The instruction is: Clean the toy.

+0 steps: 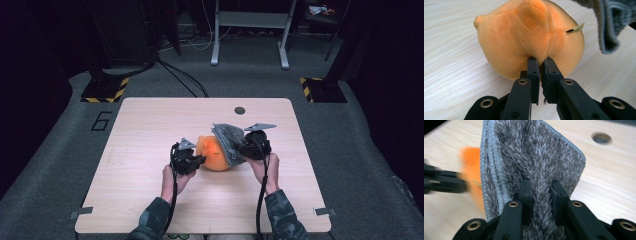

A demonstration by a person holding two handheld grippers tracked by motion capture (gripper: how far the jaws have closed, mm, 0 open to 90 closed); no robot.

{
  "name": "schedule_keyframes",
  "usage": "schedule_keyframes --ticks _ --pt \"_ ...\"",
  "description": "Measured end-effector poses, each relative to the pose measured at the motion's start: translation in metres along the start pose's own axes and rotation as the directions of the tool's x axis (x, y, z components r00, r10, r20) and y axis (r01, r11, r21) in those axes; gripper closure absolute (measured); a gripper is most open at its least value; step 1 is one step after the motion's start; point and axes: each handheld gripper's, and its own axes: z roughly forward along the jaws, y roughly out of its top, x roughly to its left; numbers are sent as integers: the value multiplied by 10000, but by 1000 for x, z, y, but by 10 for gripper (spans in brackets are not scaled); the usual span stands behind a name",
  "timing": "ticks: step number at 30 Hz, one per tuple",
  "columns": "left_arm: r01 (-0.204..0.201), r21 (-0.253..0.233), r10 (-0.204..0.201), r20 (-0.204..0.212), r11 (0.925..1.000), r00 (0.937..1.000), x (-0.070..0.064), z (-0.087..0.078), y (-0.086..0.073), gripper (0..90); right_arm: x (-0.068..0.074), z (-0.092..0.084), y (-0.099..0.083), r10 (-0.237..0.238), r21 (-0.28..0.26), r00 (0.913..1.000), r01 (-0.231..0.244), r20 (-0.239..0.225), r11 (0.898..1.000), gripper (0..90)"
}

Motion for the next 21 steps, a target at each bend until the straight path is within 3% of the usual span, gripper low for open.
schedule_keyframes --ticks 6,9,16,21 --pt "-140 10 140 -35 9999 9999 -2 0 2 849 34 10 10 -985 101 9936 992 -551 9950 745" --pt "-132 48 133 -46 9999 9999 -2 0 2 848 42 22 10 -1245 478 9919 1257 -263 9909 745" --pt "-97 39 97 -4 9999 10000 -2 0 1 848 34 23 5 -1138 620 9935 1140 -67 9915 744" --pt "-17 4 17 16 10000 10000 0 1 0 848 19 26 -4 -694 873 9974 674 203 9939 744"
